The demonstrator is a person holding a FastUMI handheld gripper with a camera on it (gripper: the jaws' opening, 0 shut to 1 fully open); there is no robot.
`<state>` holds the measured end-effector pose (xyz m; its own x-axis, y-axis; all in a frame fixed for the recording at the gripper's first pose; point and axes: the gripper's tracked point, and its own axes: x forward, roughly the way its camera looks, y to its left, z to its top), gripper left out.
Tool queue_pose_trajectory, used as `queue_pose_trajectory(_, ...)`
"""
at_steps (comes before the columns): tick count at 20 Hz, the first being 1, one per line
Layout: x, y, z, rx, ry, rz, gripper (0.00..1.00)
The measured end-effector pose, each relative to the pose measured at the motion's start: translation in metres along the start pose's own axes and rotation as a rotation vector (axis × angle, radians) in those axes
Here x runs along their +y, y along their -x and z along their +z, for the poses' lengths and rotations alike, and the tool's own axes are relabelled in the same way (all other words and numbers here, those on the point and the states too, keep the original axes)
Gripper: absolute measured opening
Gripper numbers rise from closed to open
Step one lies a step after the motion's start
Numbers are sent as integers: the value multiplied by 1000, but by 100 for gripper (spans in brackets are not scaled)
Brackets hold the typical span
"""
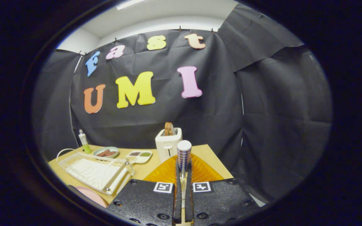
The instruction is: Take the plate from the dish rack, then take the spoon from the basket and place it into the plate.
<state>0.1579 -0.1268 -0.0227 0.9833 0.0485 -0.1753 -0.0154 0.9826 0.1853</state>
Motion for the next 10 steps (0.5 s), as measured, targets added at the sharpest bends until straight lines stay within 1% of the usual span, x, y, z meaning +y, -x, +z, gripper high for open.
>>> queue_pose_trajectory(2, 21, 20, 16, -38, 17, 19, 10)
queue_pose_trajectory(4, 51, 39, 23, -47, 23, 63, 9)
queue_pose_trajectory(7, 98, 65, 18, -29, 29, 130, 9)
queue_pose_trajectory(10, 148, 88, 0, 14, 30, 203, 9)
